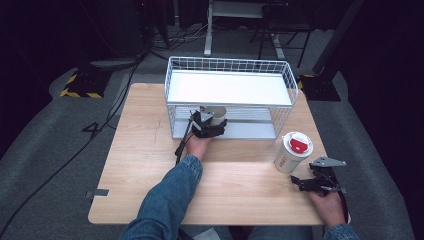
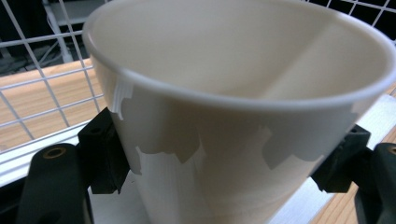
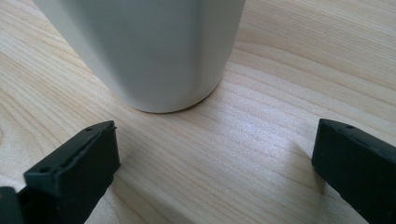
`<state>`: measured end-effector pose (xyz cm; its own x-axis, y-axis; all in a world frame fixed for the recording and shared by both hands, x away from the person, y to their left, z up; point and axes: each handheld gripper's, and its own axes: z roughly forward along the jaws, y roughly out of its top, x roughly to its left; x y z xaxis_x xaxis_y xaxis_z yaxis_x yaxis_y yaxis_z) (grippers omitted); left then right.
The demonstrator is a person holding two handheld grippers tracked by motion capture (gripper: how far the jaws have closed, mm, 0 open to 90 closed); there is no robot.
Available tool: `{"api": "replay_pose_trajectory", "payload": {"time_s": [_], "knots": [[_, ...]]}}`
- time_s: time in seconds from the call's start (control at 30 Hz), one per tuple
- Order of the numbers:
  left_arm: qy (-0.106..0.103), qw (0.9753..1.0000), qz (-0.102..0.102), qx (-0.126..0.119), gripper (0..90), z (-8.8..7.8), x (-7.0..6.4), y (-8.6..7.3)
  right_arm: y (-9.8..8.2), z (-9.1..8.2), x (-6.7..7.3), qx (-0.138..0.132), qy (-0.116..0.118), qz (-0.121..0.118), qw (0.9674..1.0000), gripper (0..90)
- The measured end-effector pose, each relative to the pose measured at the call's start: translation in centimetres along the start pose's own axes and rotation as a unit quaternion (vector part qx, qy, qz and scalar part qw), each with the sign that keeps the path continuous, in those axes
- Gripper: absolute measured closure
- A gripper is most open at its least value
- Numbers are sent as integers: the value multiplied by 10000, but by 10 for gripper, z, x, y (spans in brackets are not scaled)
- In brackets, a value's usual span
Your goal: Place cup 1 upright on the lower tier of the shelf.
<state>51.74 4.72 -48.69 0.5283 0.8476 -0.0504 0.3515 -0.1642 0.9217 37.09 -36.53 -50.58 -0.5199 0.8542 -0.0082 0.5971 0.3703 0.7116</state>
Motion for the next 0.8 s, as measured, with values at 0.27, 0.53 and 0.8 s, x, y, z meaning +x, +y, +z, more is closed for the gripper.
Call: {"api": "replay_pose_trajectory", "payload": {"time_s": [0.27,0.53,0.8], "knots": [[-209,9996,-169,20,131,2,3,0,0,0,0,0,-1,0,10000,9],[-217,9991,-366,-66,0,-6,7,4,0,0,0,1,-1,0,10000,9],[-232,9992,-274,-180,0,-27,6,8,0,0,0,1,0,0,10000,9]]}}
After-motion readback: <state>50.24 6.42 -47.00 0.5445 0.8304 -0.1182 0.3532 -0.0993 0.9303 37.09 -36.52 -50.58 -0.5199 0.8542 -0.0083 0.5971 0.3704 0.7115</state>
